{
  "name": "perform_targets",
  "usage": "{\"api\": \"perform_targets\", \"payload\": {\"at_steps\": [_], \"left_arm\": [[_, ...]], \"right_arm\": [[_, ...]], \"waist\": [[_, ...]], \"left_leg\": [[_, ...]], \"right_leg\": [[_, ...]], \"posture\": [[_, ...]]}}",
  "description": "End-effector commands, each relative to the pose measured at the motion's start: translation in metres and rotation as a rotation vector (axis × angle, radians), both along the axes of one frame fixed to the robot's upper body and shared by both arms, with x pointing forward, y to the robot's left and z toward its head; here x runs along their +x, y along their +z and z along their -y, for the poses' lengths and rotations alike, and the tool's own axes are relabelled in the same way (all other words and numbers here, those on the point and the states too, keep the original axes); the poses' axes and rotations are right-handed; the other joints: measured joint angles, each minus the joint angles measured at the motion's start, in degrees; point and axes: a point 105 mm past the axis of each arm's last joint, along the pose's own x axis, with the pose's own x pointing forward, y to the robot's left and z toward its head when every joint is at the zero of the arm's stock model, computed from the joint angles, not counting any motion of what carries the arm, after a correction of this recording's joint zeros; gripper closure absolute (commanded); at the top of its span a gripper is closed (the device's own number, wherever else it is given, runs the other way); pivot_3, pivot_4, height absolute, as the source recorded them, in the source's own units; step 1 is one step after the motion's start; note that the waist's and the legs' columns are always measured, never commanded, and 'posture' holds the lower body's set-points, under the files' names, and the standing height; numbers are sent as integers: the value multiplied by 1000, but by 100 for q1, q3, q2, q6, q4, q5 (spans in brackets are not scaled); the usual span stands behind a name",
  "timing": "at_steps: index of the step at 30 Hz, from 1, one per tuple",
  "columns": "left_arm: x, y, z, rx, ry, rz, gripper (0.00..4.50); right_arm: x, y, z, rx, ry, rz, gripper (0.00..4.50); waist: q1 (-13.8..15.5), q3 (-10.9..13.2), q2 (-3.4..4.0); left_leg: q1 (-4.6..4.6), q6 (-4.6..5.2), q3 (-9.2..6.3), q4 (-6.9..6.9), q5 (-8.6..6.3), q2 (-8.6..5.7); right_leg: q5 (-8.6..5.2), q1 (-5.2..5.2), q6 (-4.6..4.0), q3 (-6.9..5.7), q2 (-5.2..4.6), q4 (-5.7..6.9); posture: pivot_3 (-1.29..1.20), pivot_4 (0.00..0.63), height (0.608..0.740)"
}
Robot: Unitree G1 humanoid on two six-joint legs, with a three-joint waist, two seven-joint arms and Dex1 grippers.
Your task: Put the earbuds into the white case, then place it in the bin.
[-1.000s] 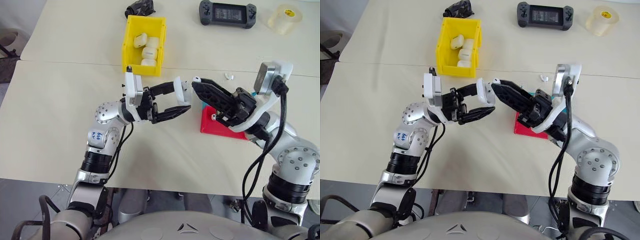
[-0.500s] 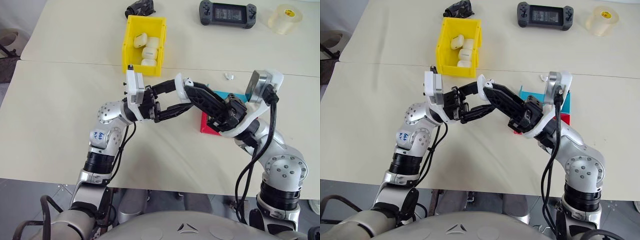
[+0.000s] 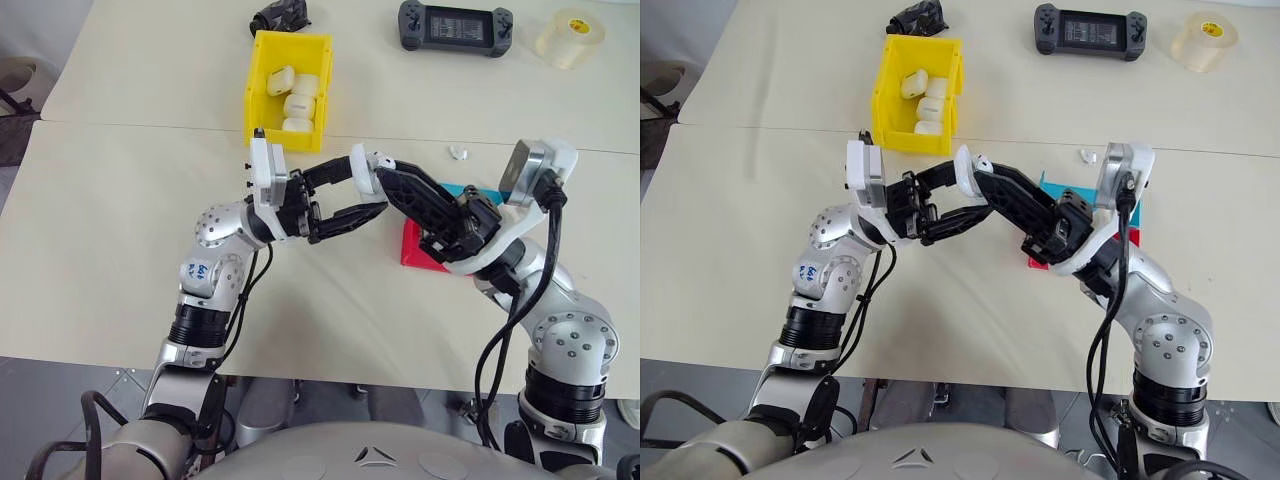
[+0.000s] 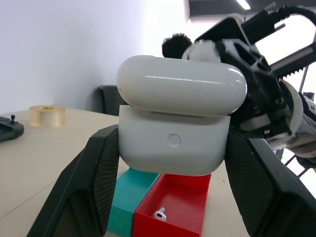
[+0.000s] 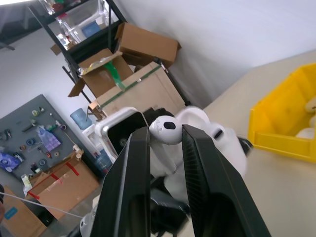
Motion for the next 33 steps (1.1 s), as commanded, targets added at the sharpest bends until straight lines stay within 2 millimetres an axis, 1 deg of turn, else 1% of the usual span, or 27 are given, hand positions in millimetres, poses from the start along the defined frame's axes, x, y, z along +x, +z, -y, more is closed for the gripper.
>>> {"api": "perform_targets", "payload": {"at_steps": [1, 10, 14, 17, 18, 23, 26, 29, 30, 32, 33], "left_arm": [[-6, 15, 0, -49, -15, 49, 1630], [-5, 20, 1, -60, -17, 57, 1630], [-3, 23, -1, -70, -7, 53, 1630], [-4, 23, 0, -66, -14, 52, 1630], [-5, 22, 1, -64, -19, 51, 1630], [-6, 21, 1, -56, -26, 49, 1630], [-5, 17, -3, -37, -10, 45, 1630], [-2, 9, -11, 22, 31, 42, 1630], [0, 6, -15, 53, 45, 41, 1630], [5, -3, -22, 151, 92, 55, 1630], [6, -7, -25, 209, 99, 73, 1630]], "right_arm": [[-4, 3, 2, 3, 11, 21, 3963], [-3, -7, -1, -5, -3, -3, 3963], [-11, -15, -7, -45, 49, -14, 3963], [-11, -14, -7, -49, 53, -14, 3963], [-10, -13, -6, -48, 46, -6, 3234], [-9, -9, -5, -52, 39, 19, 1624], [-7, -8, 1, -73, 10, 41, 644], [-4, -7, 12, -87, -26, 49, 644], [-2, -7, 19, -94, -54, 51, 811], [0, -8, 31, -130, -81, 56, 1285], [0, -9, 35, -163, -95, 71, 1616]], "waist": [[2, 0, 0], [4, 0, 0], [8, 0, 0], [3, 0, 0], [3, 0, 0], [9, 1, -1], [14, 1, -1], [6, 1, -2], [5, 1, -2], [5, 1, -2], [8, 1, -2]], "left_leg": [[0, 0, 0, 0, 0, 0], [0, 0, 1, 0, 0, 0], [0, 0, 0, 0, 0, 0], [0, 0, 2, 0, 0, 0], [0, 0, 1, 0, 0, 2], [0, 0, 1, 0, 0, 1], [0, 1, 0, 0, -1, 0], [0, 1, 1, 0, -1, 0], [0, 1, 1, 0, -1, 1], [1, 1, 2, -1, -1, 3], [0, 1, 2, -1, -1, 2]], "right_leg": [[0, 0, 0, 0, 0, 0], [0, 0, 0, 0, 1, -1], [0, 0, 0, 0, 0, -2], [0, 1, 0, 1, 1, -2], [0, 1, 0, 0, 2, -2], [0, 1, 0, 0, 1, -3], [0, 1, 0, 0, 0, -4], [0, 1, 0, 0, 1, -4], [0, 1, 0, 1, 2, -4], [0, 1, 0, 0, 3, -4], [0, 1, 0, 1, 2, -4]], "posture": [[0, 150, 740], [0, 150, 740], [0, 150, 740], [0, 150, 740], [0, 150, 740], [0, 150, 740], [0, 150, 740], [0, 150, 740], [0, 150, 740], [0, 150, 740], [0, 150, 740]]}}
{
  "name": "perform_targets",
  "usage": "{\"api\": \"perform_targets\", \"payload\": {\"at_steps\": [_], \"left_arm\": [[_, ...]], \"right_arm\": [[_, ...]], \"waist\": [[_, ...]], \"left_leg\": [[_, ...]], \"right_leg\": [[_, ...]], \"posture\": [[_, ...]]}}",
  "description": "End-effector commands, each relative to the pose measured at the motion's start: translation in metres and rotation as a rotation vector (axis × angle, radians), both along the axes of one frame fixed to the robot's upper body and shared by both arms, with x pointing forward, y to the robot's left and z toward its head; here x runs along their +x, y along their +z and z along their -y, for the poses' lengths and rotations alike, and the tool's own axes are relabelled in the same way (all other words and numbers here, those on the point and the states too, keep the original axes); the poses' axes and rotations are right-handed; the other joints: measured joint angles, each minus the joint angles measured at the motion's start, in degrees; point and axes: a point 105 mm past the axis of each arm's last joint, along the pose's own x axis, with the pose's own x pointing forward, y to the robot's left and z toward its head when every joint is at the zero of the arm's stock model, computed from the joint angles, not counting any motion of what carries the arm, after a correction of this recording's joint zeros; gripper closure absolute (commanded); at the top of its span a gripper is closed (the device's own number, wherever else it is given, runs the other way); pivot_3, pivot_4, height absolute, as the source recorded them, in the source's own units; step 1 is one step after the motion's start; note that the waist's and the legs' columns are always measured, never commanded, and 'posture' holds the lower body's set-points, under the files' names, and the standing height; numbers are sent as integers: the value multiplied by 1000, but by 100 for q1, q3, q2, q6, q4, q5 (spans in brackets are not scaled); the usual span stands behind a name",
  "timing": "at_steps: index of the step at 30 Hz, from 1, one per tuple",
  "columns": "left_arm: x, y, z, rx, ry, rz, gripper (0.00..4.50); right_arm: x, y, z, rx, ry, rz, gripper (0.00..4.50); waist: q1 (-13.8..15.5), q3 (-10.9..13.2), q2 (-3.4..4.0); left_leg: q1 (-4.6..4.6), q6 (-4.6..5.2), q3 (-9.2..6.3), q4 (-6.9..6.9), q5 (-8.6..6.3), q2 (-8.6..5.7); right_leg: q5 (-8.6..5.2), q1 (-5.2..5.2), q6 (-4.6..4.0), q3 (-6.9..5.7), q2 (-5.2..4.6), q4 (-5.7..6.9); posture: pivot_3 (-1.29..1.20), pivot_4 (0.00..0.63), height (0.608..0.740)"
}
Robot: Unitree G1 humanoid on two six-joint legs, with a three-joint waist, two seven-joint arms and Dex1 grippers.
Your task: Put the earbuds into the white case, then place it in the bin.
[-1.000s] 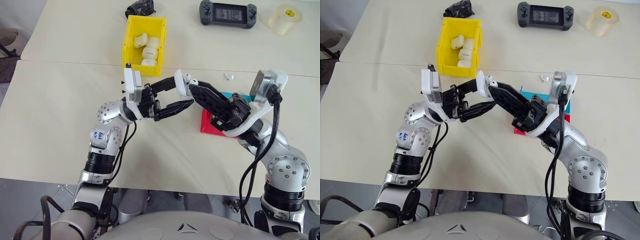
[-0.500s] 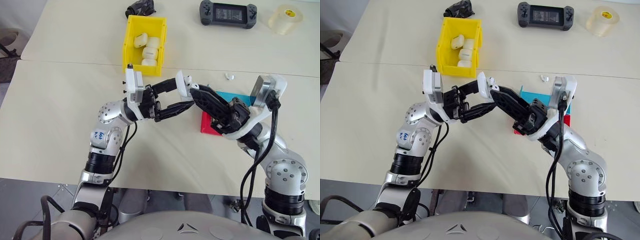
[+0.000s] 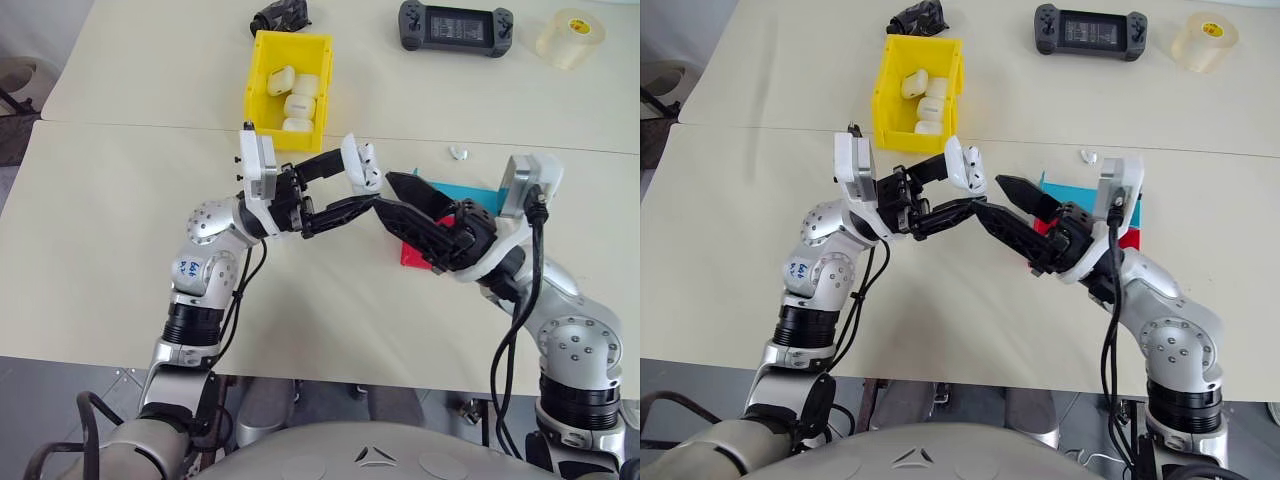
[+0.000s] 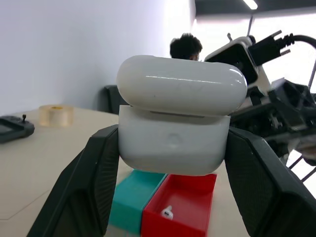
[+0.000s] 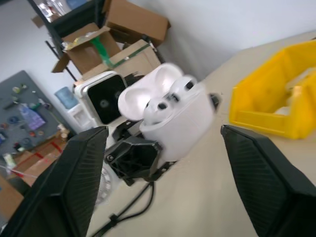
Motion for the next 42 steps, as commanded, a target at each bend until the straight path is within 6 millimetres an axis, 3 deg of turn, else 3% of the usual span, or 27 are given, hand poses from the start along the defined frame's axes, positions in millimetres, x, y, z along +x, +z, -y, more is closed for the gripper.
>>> {"api": "perform_targets", "payload": {"at_steps": [1, 5, 8, 9, 16, 23, 26, 32, 39, 42], "left_arm": [[-1, -7, -9, 184, 29, 93, 1630], [1, -27, -18, 452, 11, 165, 1630], [0, -34, -16, 561, -31, 183, 1630], [-1, -36, -14, 582, -44, 176, 1630], [-9, -36, 4, 559, -87, 157, 1630], [-13, -33, 5, 534, -84, 152, 1630], [-15, -31, 5, 520, -87, 156, 1630], [-16, -23, 1, 450, -52, 152, 1630], [-12, -14, -10, 346, 14, 75, 1630], [11, 2, -27, 183, 214, 0, 1630]], "right_arm": [[-2, 5, 18, -71, -38, 65, 2011], [-9, -3, 13, -290, 35, 146, 3344], [-18, -3, -6, -357, 167, 161, 4347], [-18, -1, -12, -354, 188, 166, 4427], [-15, -5, -46, -395, 255, 187, 4427], [-4, -33, -48, -516, 210, 134, 4427], [-1, -36, -45, -512, 184, 121, 4427], [10, -48, -21, -546, 110, 68, 4427], [14, -48, 6, -492, 30, 45, 4427], [10, -35, 20, -384, -41, 102, 4257]], "waist": [[6, 0, 0], [12, 0, 0], [15, 3, -4], [5, 3, -4], [12, 7, -12], [17, 7, -12], [9, 8, -12], [15, 7, -12], [21, 9, -15], [16, 9, -15]], "left_leg": [[0, 0, 0, -1, 0, -1], [0, 2, 3, -4, -1, -3], [0, 2, -1, -4, -1, -1], [-1, 2, 0, -4, -1, -2], [-3, 2, -5, -3, -1, 0], [-5, 3, -8, -2, -2, -3], [-4, 3, -7, -2, -2, -1], [-5, 3, -6, 0, -2, -2], [-5, 4, -7, -1, -2, -3], [-3, 4, -5, 0, -2, -1]], "right_leg": [[0, 0, 0, 0, -1, 0], [0, 0, 0, 1, -1, -2], [0, 2, 0, 0, -2, -5], [0, 2, 0, 1, -3, -6], [0, 1, 0, -2, -4, -6], [0, 0, 0, -4, -6, -6], [0, -1, 0, -3, -4, -5], [0, -1, 0, -3, -6, -3], [0, 0, 0, -3, -8, -3], [0, 0, 0, -2, -5, 0]], "posture": [[0, 150, 740], [0, 150, 740], [0, 150, 740], [0, 150, 740], [0, 150, 740], [0, 150, 740], [0, 150, 740], [0, 150, 740], [0, 150, 740], [0, 150, 740]]}}
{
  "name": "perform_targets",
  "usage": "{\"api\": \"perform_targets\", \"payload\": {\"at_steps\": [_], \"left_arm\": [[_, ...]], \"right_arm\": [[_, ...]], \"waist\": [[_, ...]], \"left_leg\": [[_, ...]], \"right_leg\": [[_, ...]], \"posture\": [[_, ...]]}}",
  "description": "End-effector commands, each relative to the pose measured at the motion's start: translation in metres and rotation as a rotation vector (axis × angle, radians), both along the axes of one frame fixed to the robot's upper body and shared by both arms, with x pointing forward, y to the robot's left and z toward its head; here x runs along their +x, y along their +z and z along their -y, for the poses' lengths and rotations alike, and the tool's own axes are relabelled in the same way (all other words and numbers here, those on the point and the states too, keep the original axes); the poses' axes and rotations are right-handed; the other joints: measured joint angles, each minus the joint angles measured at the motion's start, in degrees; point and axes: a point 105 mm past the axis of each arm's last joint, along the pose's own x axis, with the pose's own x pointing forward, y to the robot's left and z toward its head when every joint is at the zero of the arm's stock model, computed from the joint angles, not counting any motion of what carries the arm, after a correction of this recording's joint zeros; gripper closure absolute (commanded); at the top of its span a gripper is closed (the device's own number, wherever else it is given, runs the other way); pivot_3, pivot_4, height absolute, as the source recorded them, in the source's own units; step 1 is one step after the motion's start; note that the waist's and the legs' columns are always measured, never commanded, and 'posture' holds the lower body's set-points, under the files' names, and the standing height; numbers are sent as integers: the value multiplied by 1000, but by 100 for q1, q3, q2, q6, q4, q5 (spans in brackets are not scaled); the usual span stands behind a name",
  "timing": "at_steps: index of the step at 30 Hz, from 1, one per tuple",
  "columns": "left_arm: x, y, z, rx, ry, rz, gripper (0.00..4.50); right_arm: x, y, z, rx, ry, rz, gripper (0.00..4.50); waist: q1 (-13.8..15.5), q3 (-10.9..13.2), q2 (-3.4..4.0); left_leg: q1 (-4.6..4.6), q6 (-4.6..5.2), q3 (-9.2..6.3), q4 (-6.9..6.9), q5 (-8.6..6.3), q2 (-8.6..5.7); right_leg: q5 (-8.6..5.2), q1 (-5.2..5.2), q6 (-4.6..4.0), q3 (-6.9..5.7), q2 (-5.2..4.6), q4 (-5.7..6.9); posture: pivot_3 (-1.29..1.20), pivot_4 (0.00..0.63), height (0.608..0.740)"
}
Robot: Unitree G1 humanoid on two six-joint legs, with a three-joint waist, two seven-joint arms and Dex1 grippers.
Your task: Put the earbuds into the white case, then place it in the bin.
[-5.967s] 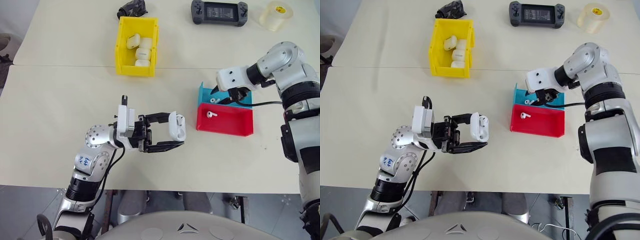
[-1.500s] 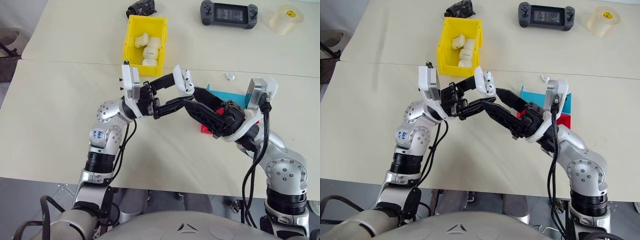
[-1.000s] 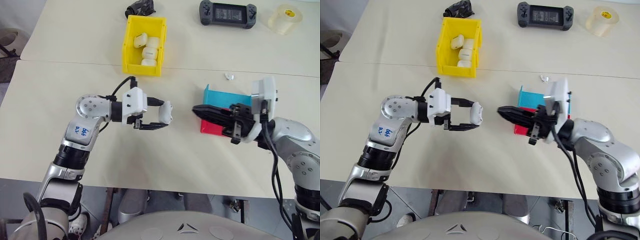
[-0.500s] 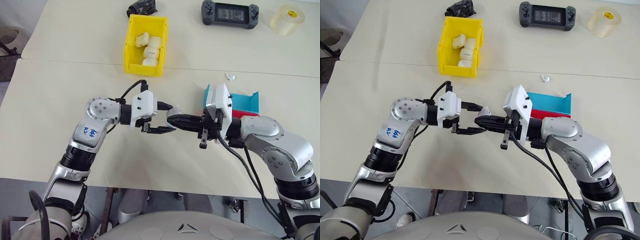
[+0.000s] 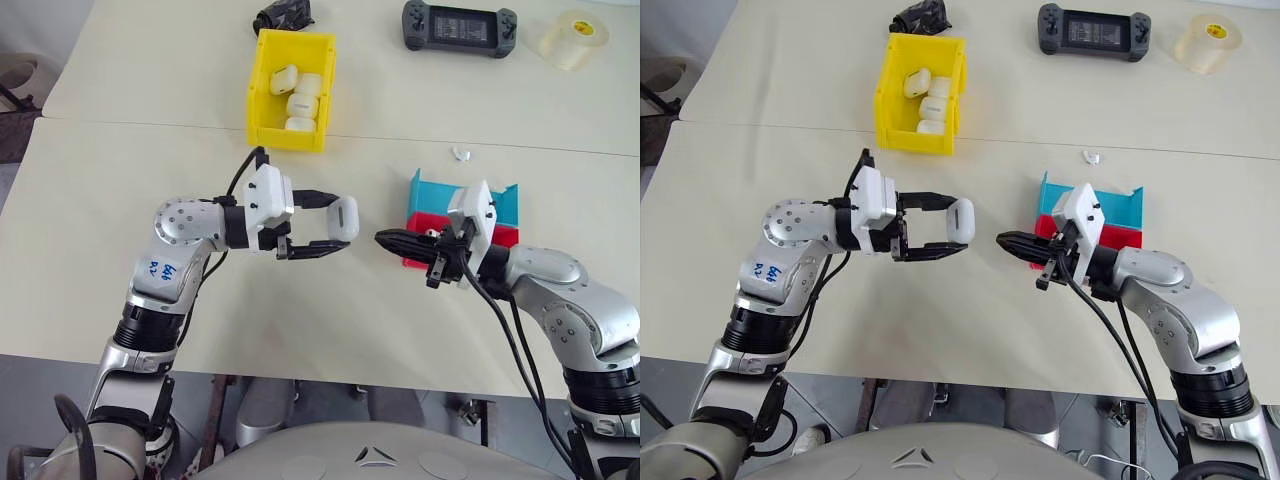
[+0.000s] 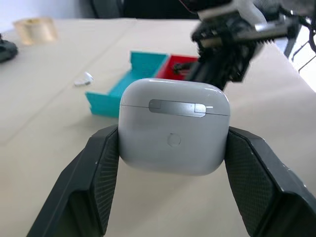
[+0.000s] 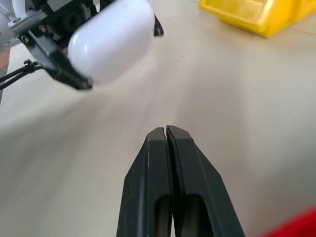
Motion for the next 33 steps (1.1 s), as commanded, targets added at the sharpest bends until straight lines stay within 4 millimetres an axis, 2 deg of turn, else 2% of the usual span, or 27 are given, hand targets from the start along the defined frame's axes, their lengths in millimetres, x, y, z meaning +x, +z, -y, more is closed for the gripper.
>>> {"api": "perform_targets", "payload": {"at_steps": [1, 2, 5, 8, 13, 14, 17, 20, 24, 29, 33], "left_arm": [[25, 28, -23, -213, 239, 2, 1630], [30, 31, -28, -241, 283, 1, 1630], [47, 43, -40, -301, 393, 23, 1630], [75, 60, -55, -364, 523, 65, 1630], [114, 67, -56, -329, 606, 84, 1630], [122, 69, -55, -319, 617, 82, 1630], [148, 69, -58, -309, 689, 21, 1630], [159, 66, -57, -322, 699, -32, 1630], [160, 65, -52, -306, 657, -27, 1630], [141, 65, -35, -252, 456, 9, 49], [119, 61, -45, -215, 350, 57, 49]], "right_arm": [[-6, 29, 17, 133, -62, 140, 4044], [-7, 31, 20, 150, -82, 155, 3840], [-8, 37, 28, 171, -130, 188, 2855], [-10, 40, 36, 171, -175, 213, 1811], [-7, 50, 40, 165, -194, 271, 146], [-7, 52, 40, 154, -194, 294, 25], [-7, 56, 41, 134, -209, 320, 25], [-10, 55, 38, 128, -213, 327, 25], [-12, 56, 34, 138, -214, 329, 25], [-13, 56, 28, 155, -212, 327, 0], [-12, 55, 28, 156, -212, 325, 0]], "waist": [[13, 0, -1], [10, 1, -2], [8, 1, -2], [23, 3, -6], [23, 2, -8], [23, 3, -9], [23, 7, -17], [16, 12, -24], [-2, 14, -27], [8, 16, -31], [-16, 15, -30]], "left_leg": [[0, 0, -2, 0, 0, 1], [0, 0, -2, 1, 0, 2], [4, -1, 4, 2, 0, 0], [5, -2, 4, 5, 1, -2], [5, -1, 5, 3, 1, -13], [5, -1, 4, 2, 1, -15], [5, 0, 6, 1, 2, -19], [3, 2, 7, -2, 2, -19], [4, 4, 16, -6, 0, -21], [0, 3, 14, 4, 2, -18], [1, 3, 14, 3, 1, -19]], "right_leg": [[0, 0, 0, 0, 1, 0], [0, 0, 0, -1, 2, 0], [0, 0, 1, 1, 3, 5], [0, 1, 1, 1, 5, 8], [2, 0, 3, -4, 10, 8], [2, 0, 4, -5, 12, 9], [2, -1, 5, -19, 20, 9], [3, -4, 6, -38, 19, 11], [3, -8, 7, -56, 16, 12], [3, -8, 7, -62, 16, 17], [4, -8, 7, -54, 11, 16]], "posture": [[0, 150, 740], [0, 150, 740], [0, 150, 740], [0, 150, 740], [0, 150, 740], [0, 150, 740], [0, 150, 740], [0, 150, 740], [0, 150, 740], [0, 150, 740], [0, 150, 740]]}}
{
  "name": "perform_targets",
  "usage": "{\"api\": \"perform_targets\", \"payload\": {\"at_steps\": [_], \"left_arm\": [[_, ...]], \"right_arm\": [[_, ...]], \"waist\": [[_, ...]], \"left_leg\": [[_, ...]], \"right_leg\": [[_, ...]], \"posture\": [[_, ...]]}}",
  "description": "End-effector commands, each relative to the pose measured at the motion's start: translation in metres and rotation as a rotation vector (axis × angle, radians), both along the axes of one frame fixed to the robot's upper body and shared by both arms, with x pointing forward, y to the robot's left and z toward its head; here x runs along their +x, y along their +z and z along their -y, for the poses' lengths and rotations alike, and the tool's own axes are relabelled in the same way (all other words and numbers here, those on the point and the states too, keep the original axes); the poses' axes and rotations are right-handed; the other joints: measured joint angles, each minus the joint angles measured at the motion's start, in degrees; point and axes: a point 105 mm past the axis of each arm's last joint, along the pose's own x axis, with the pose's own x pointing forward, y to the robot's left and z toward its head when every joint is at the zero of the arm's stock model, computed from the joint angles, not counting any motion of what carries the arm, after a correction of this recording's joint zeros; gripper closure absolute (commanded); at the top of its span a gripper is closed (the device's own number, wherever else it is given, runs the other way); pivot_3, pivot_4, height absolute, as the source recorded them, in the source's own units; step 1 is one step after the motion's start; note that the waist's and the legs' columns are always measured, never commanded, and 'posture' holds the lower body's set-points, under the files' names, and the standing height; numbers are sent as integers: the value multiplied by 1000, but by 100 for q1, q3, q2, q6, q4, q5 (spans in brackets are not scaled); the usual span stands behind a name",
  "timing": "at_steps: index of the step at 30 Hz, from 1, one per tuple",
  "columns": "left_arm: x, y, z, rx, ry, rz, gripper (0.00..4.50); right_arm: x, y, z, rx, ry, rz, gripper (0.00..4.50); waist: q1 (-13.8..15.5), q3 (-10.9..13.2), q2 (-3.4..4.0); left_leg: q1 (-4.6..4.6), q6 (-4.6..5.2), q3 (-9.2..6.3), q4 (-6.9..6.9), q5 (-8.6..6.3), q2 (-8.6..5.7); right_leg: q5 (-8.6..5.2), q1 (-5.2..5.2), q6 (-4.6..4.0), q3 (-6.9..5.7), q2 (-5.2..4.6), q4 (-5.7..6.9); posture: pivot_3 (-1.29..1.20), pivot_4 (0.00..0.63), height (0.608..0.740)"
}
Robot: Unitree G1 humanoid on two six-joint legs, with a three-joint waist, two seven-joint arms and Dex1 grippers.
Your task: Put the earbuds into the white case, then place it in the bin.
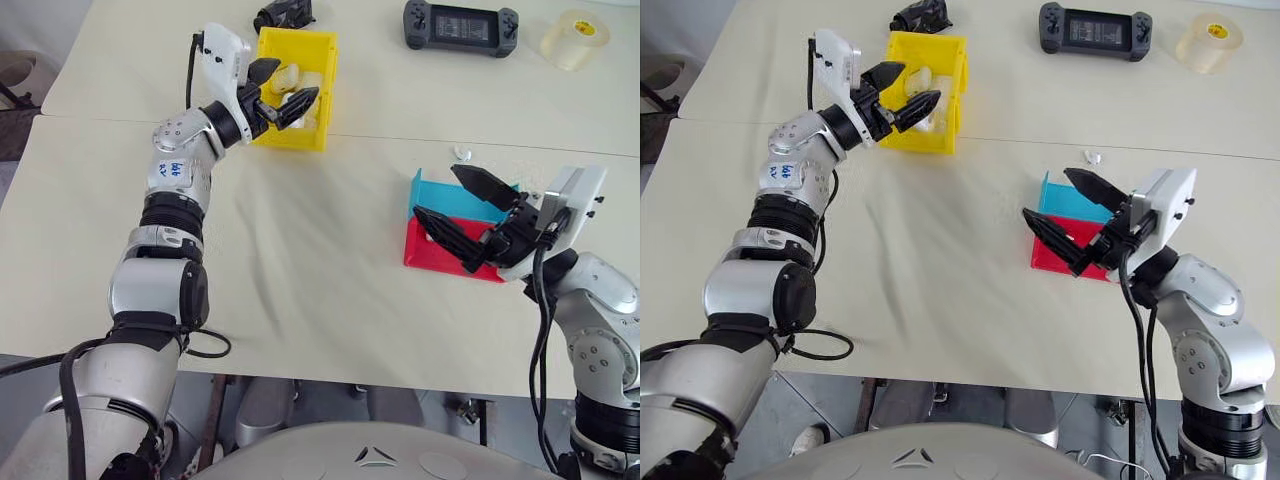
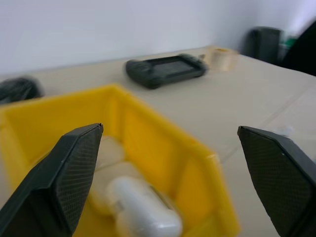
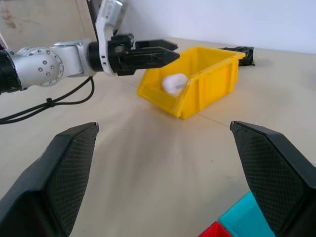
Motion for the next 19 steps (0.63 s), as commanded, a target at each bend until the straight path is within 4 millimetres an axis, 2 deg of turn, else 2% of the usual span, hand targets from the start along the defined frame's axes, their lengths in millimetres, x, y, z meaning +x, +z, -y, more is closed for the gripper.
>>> {"api": "perform_targets", "payload": {"at_steps": [1, 4, 6, 10, 13, 19], "left_arm": [[-26, 6, -15, 61, -91, 102, 49], [-56, -3, -28, 119, -176, 108, 49], [-81, -16, -36, 227, -242, 125, 49], [-111, -21, -58, 224, -217, 149, 49], [-122, -30, -73, 271, -162, 116, 49], [-128, -38, -79, 297, -81, 114, 49]], "right_arm": [[-3, 9, 1, -5, 3, 50, 0], [-1, 6, 6, -22, 1, 42, 0], [2, 5, 11, -40, -1, 40, 0], [3, 3, 24, -100, 7, 36, 0], [1, -3, 35, -165, 22, 23, 0], [3, -13, 52, -214, 5, 27, 0]], "waist": [[-34, 0, 0], [-121, 0, 1], [-138, 0, 1], [-83, 0, 1], [-83, 0, 1], [-21, 0, 1]], "left_leg": [[0, 0, 0, 0, 0, 2], [3, -1, 3, -1, 1, 15], [4, -5, 2, -1, 2, 21], [6, -7, -7, 3, 4, 20], [7, -1, -10, 1, 0, 18], [10, 0, -9, -1, -1, 17]], "right_leg": [[0, 0, 0, 3, -4, 0], [0, 0, 0, 26, -5, -1], [0, 0, 0, 55, -4, -2], [0, 10, -1, 60, -13, -4], [0, 12, -1, 61, -16, -8], [0, 17, -1, 61, -17, -13]], "posture": [[0, 150, 740], [0, 150, 740], [0, 150, 740], [0, 150, 740], [0, 150, 740], [0, 150, 740]]}}
